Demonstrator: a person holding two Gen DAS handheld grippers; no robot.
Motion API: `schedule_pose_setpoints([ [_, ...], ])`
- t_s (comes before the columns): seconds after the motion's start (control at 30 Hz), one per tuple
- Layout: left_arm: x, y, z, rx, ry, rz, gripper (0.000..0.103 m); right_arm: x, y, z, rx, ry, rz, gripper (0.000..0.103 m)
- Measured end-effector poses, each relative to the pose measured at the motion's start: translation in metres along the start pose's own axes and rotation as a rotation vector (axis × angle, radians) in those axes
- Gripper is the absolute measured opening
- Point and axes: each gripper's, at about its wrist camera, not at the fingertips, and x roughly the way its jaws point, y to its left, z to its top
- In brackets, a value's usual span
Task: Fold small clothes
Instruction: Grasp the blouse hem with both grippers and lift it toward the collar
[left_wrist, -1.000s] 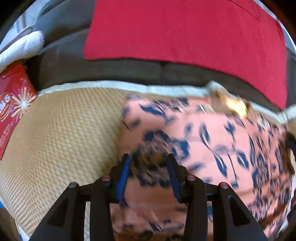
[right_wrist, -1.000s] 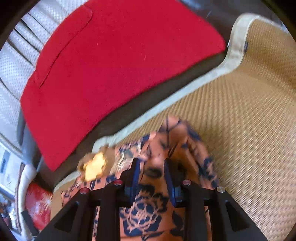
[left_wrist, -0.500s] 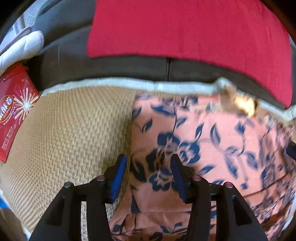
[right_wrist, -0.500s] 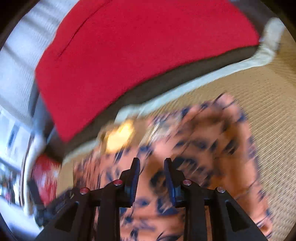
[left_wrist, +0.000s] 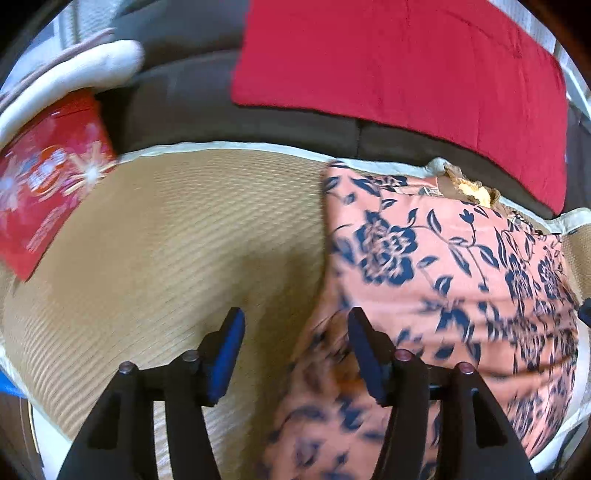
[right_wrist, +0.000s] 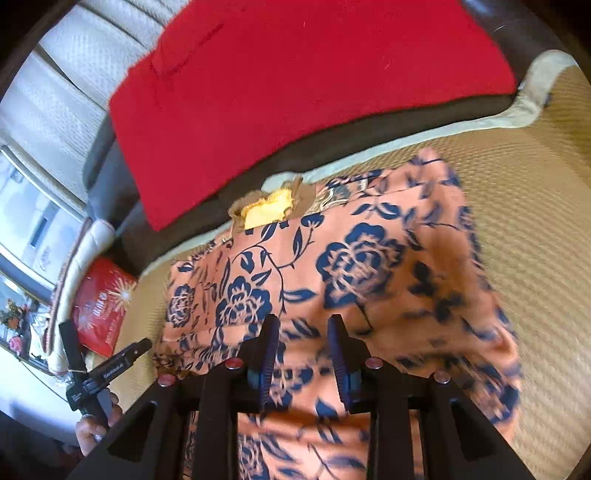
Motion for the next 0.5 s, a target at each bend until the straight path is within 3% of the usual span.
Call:
schedule_pose_setpoints([
  [0.03,-0.006,0.006,-0.007,-0.006,-0.011,0.004,0.068,-0.021,-0.012,-0.009,0.004,-0.009,0.006,0.056],
  [0.1,-0.023,0.027,-0.033,-0.033,-0.039,0.002,0.069,-0.047,-0.02,-0.026,0.012,-0.05,0.014,0.084],
  [0.2,-0.036,0.045,-0.057,-0.048,-0.034,-0.013,0.07,-0.088,-0.033,-0.046,-0.011,-0.118,0.044,0.084],
  [0.27,-0.043,0.05,-0.076,-0.042,-0.019,-0.028,0.07,-0.101,-0.039,-0.059,0.003,-0.115,0.05,0.084],
  [0.37,-0.061,0.055,-0.109,-0.029,0.006,-0.045,0.07,-0.123,-0.055,-0.087,0.04,-0.092,0.028,0.084],
  [0.5,-0.061,0.06,-0.155,-0.026,0.114,-0.066,0.07,-0.135,-0.078,-0.128,0.085,-0.014,-0.02,0.084],
])
